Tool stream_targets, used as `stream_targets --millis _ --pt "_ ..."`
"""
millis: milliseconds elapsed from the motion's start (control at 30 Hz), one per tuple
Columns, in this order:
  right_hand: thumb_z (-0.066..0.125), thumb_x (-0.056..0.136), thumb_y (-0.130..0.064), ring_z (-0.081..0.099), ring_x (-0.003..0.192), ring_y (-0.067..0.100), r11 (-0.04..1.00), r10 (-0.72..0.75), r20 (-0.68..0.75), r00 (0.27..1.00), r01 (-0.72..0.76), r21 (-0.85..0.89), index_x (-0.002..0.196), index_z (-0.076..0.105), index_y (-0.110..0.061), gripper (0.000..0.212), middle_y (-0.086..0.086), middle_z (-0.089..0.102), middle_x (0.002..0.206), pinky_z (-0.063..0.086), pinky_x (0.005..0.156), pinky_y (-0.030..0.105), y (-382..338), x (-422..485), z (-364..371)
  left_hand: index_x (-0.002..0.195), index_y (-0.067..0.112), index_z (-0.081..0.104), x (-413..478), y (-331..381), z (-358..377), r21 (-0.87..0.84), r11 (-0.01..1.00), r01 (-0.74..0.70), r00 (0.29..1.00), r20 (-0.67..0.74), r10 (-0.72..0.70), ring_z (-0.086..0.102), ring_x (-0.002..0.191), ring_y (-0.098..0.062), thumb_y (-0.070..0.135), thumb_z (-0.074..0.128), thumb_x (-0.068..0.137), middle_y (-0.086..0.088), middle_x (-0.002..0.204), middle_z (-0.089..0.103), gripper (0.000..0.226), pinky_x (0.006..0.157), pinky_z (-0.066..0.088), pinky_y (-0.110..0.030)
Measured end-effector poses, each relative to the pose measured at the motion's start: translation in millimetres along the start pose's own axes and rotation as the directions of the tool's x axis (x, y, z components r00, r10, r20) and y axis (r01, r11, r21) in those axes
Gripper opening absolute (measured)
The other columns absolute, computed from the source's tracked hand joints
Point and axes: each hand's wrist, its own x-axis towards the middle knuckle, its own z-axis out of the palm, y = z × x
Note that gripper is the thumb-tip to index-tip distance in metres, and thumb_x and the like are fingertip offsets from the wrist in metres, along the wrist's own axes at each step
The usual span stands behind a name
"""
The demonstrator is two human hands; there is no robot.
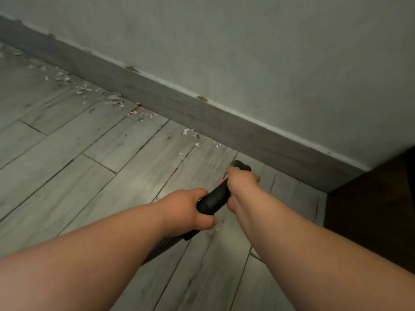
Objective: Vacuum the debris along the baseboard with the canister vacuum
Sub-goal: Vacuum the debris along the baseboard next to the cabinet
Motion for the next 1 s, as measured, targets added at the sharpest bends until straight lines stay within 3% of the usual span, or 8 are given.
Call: stream_targets --millis 67,167,333,400,567,700,800,1000 --pt "0.051 0.096 -0.020 0.058 0.097 0.028 0.999 -0.009 0.024 1.000 0.010 -0.040 0.127 0.031 -0.012 0.038 0.013 0.056 0.100 0.050 0.086 0.039 -3 1 16 0.101 0.026 0.055 1 -7 -5 -0.022 0.999 0.026 0.999 -0.044 -0.027 0.060 0.068 -0.009 0.042 0.070 0.080 0.004 0.082 0.061 0.030 0.061 0.051 -0.021" --pt "0.050 0.095 -0.017 0.053 0.094 0.028 0.998 -0.032 0.045 0.998 0.034 -0.051 0.118 0.029 -0.012 0.031 0.011 0.048 0.090 0.048 0.087 0.037 -6 5 33 0.101 0.027 0.055 5 -16 -10 -0.074 0.996 0.050 0.995 -0.088 -0.056 0.059 0.068 -0.008 0.042 0.070 0.080 0.005 0.082 0.060 0.030 0.062 0.051 -0.022" --pt "0.055 0.091 -0.015 0.060 0.096 0.029 0.994 -0.084 0.107 0.991 0.090 -0.061 0.132 0.037 -0.009 0.045 0.016 0.060 0.104 0.051 0.089 0.043 -9 14 44 0.104 0.025 0.056 10 -19 -12 -0.107 0.993 0.050 0.990 -0.126 -0.064 0.057 0.068 -0.006 0.043 0.070 0.081 0.005 0.082 0.059 0.032 0.061 0.049 -0.019" --pt "0.055 0.093 -0.015 0.058 0.087 0.025 0.993 -0.083 0.139 0.987 0.093 -0.068 0.133 0.042 -0.008 0.042 0.013 0.062 0.089 0.051 0.088 0.040 -11 16 46 0.106 0.024 0.056 11 -20 -11 -0.118 0.992 0.053 0.987 -0.143 -0.069 0.056 0.069 -0.006 0.042 0.069 0.081 0.005 0.084 0.059 0.033 0.062 0.048 -0.019" --pt "0.058 0.094 -0.019 0.058 0.066 0.017 0.992 -0.090 0.212 0.973 0.107 -0.067 0.133 0.045 -0.013 0.042 0.008 0.059 0.078 0.045 0.051 0.029 -10 19 58 0.104 0.024 0.055 13 -24 -14 -0.123 0.989 0.081 0.977 -0.186 -0.103 0.060 0.075 -0.011 0.042 0.069 0.081 0.003 0.085 0.061 0.032 0.066 0.051 -0.024" --pt "0.059 0.092 -0.019 0.058 0.067 0.020 0.993 -0.073 0.266 0.961 0.096 -0.075 0.132 0.045 -0.013 0.043 0.009 0.059 0.074 0.052 0.059 0.035 -11 21 74 0.106 0.024 0.056 12 -29 -15 -0.167 0.979 0.121 0.964 -0.214 -0.156 0.064 0.083 -0.016 0.042 0.069 0.080 -0.001 0.092 0.063 0.034 0.069 0.054 -0.028" --pt "0.059 0.092 -0.018 0.059 0.078 0.023 0.987 -0.084 0.253 0.964 0.115 -0.114 0.129 0.043 -0.011 0.041 0.008 0.060 0.071 0.056 0.081 0.044 -9 23 81 0.106 0.025 0.055 9 -32 -17 -0.194 0.972 0.133 0.962 -0.208 -0.174 0.064 0.082 -0.017 0.041 0.070 0.081 -0.001 0.092 0.062 0.033 0.070 0.055 -0.029" --pt "0.060 0.092 -0.018 0.060 0.071 0.021 0.982 -0.080 0.213 0.974 0.114 -0.152 0.128 0.046 -0.012 0.039 0.008 0.061 0.073 0.051 0.064 0.037 -14 26 62 0.106 0.025 0.055 12 -16 -10 -0.184 0.973 0.142 0.968 -0.181 -0.175 0.061 0.081 -0.015 0.041 0.068 0.081 0.002 0.090 0.061 0.033 0.073 0.052 -0.028"
